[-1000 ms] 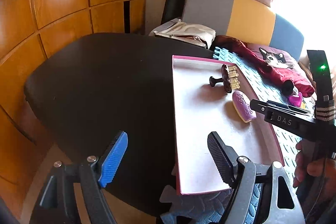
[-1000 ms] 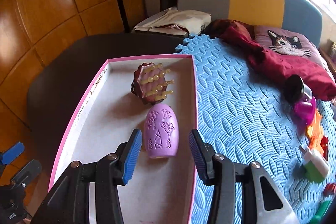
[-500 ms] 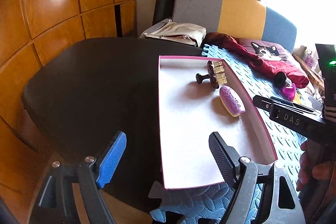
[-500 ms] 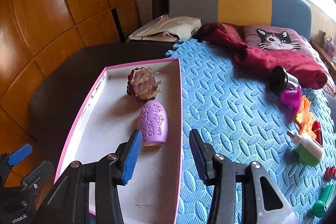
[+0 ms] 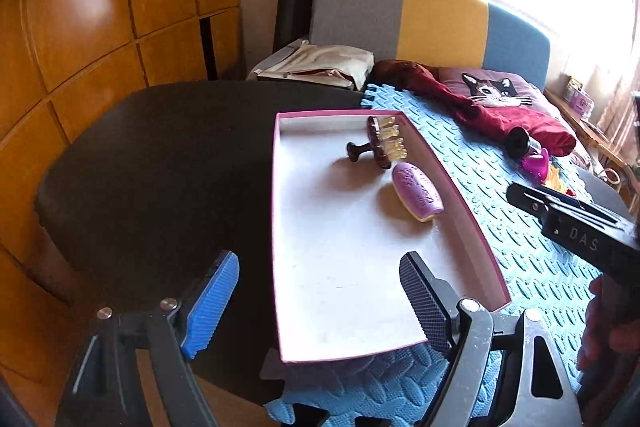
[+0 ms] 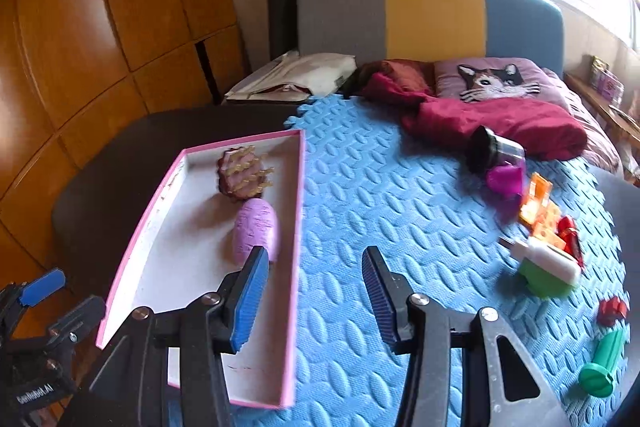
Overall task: Organize rigid objects
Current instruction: 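Move the left gripper to the black-and-clear cup and grasp it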
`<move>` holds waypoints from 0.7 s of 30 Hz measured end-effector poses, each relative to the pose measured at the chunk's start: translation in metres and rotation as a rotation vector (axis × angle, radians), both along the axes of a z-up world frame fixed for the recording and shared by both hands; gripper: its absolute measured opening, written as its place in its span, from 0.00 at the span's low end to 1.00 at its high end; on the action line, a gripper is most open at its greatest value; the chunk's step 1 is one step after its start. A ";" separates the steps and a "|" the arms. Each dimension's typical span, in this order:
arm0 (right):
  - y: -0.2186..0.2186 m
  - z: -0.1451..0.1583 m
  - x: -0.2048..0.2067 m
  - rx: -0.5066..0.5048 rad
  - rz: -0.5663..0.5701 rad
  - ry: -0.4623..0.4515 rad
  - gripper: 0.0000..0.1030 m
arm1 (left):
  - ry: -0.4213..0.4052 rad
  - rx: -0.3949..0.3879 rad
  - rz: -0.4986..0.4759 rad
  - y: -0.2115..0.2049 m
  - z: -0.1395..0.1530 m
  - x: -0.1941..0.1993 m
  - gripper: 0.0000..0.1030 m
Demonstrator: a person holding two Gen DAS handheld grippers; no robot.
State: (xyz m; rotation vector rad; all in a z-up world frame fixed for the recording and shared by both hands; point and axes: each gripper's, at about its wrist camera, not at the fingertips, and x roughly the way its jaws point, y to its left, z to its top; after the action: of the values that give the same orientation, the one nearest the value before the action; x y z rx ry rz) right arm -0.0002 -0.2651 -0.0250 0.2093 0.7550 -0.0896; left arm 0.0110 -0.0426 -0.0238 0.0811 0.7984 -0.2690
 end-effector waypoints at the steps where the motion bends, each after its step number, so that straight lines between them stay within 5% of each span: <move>1: -0.005 -0.002 -0.004 -0.003 -0.017 0.004 0.48 | -0.001 0.000 -0.007 -0.002 0.001 0.000 0.81; 11: -0.071 -0.057 -0.042 -0.035 -0.225 0.141 0.48 | -0.004 0.007 -0.087 -0.036 0.010 0.005 0.82; 19: -0.096 -0.067 -0.055 -0.044 -0.289 0.126 0.50 | -0.012 -0.003 -0.192 -0.084 0.025 0.014 0.82; 21: -0.095 -0.068 -0.054 -0.043 -0.270 0.124 0.59 | -0.006 -0.019 -0.234 -0.100 0.029 0.019 0.82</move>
State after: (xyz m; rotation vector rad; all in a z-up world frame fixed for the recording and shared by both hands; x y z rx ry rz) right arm -0.0540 -0.3599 -0.0931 0.2652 0.8448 -0.3775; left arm 0.0297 -0.1430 0.0055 0.1578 0.7802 -0.4978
